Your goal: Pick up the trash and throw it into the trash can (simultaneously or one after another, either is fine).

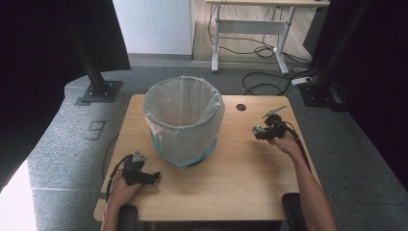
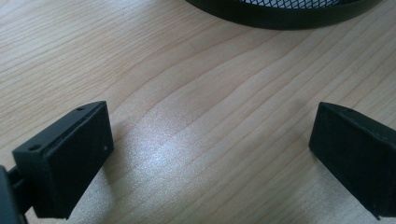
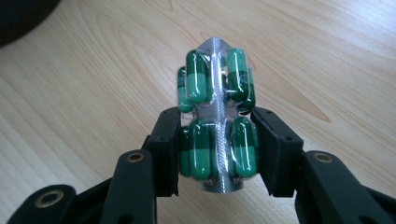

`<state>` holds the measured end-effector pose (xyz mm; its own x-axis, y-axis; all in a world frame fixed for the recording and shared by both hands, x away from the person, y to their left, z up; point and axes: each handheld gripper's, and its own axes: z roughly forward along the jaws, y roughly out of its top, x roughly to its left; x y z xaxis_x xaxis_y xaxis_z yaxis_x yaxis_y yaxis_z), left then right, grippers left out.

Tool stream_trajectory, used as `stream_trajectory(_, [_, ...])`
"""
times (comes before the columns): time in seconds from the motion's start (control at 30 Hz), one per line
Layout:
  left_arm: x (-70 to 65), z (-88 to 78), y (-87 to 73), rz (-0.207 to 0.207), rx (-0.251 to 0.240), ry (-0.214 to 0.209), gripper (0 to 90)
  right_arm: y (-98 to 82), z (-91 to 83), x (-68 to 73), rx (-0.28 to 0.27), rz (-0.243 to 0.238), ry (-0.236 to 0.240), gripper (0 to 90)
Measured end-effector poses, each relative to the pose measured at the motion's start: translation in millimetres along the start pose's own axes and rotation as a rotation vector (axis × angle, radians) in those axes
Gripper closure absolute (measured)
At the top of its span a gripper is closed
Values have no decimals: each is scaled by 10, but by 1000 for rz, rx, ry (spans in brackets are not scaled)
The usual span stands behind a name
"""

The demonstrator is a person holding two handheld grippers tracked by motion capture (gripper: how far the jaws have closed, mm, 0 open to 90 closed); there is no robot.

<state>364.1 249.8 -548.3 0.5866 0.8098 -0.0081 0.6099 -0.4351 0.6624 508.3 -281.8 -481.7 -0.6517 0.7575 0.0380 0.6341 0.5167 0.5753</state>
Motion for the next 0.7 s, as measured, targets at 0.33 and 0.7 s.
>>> stream_trajectory(0.33, [0, 0, 0, 0, 0, 0, 0, 143, -225, 111, -25, 0, 16, 550])
stream_trajectory(0.7, [0, 0, 0, 0, 1, 0, 0, 338, -541, 245, -56, -34, 18, 547])
